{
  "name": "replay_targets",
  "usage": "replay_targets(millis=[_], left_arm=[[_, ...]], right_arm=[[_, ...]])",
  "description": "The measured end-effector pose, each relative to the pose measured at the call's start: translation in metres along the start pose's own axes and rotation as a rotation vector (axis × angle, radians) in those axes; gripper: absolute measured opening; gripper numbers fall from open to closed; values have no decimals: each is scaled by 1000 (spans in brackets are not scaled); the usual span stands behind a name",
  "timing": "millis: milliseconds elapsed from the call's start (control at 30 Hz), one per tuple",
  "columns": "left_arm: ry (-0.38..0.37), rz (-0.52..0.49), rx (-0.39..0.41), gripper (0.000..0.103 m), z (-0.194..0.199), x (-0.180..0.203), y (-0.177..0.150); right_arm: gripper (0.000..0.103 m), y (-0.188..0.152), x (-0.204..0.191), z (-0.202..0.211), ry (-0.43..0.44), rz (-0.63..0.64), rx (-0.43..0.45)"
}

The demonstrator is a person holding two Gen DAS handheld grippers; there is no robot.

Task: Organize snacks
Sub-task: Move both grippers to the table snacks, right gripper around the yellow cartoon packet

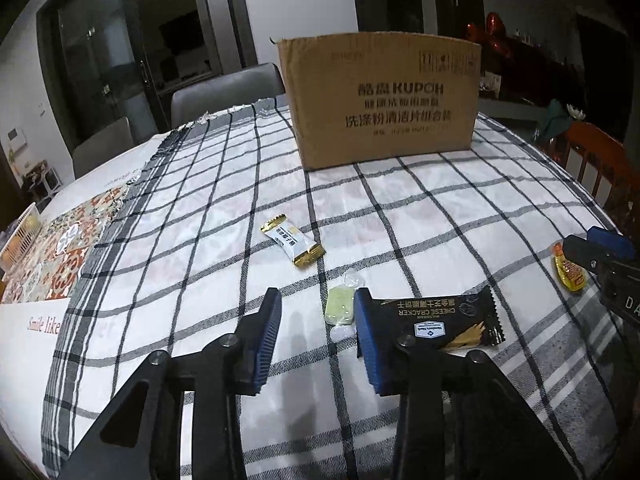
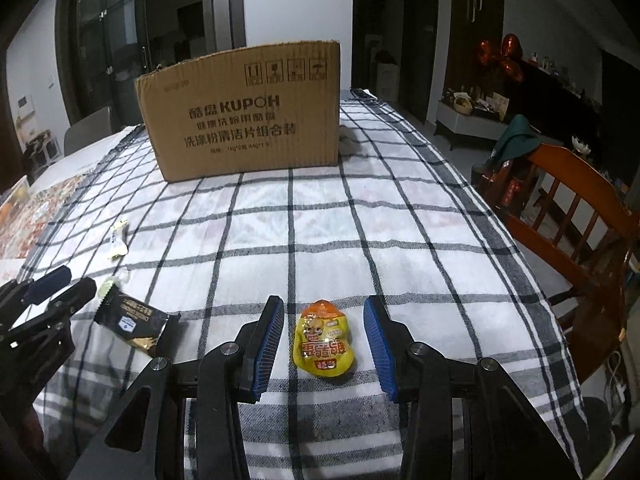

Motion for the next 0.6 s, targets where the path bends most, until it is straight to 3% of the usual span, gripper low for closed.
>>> replay_targets(millis=[600], left_arm=[[-31, 16, -63, 32, -23, 2, -1]], right_arm=[[43, -5, -2, -12, 2, 3, -41]])
Point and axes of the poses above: each gripper's, at about its wrist camera, not at the fingertips, and z roughly against the way its jaws point, x to its right, y to its top, the point moved 5 cm from there along -z, roughly the way its jaws point, and after that the axes turned 1 degree about x, right-handed, at the moved point
